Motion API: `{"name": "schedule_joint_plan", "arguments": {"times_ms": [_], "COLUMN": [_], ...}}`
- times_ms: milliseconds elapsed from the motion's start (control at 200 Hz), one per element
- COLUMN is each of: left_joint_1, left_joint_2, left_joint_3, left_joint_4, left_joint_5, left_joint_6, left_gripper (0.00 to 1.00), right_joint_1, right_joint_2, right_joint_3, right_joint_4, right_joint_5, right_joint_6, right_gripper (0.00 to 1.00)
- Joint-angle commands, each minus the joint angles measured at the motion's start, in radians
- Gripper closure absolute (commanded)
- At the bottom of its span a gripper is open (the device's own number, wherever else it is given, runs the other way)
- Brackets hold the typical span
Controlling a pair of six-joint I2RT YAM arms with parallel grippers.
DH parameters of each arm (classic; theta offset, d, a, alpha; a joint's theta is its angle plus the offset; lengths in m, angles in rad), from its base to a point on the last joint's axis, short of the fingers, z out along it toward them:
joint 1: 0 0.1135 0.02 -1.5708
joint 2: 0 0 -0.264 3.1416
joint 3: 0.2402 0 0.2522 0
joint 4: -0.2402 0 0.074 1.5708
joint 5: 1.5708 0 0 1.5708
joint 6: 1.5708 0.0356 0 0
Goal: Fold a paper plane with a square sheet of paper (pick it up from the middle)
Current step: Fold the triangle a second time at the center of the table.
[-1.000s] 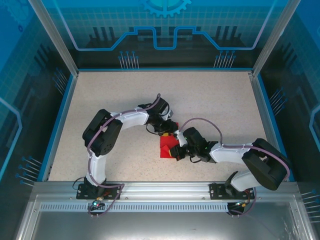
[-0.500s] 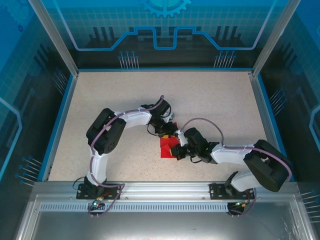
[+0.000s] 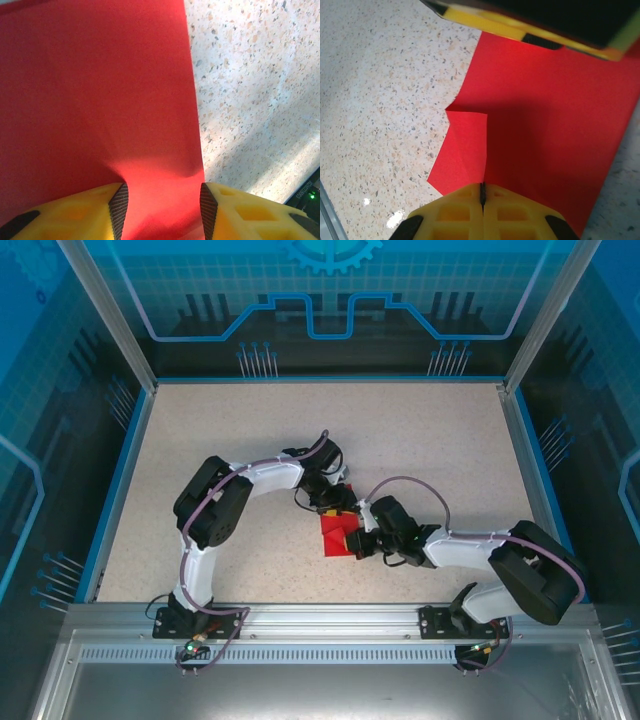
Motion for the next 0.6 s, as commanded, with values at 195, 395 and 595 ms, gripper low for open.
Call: {"name": "schedule_joint_plan", "arguments": {"times_ms": [195,395,595], "left_joint_1": [-0.002,-0.004,-0.002], "left_joint_2": [0.054,0.056,0.048], "left_joint_3": [0.020,0.041,0.077], "left_joint_4": [-0.044,-0.048,-0.053], "left_joint_5": [-0.033,-0.017,-0.001], "left_joint_6": [0.036,0.039,0.034], "left_gripper": [0.53,0.53,0.53], "right_joint_1": [-0.054,-0.069,-0.088], "right_joint_2": [-0.019,-0.019,-0.017], "right_joint_3": [-0.021,-0.019,-0.014], "right_joint_4": [-0.035,-0.035,-0.045], "right_joint_5": [0.007,-0.020,-0.034], "right_joint_6": [0.013,0.008,0.001], "right_gripper": [0.99,0.99,0.99]}}
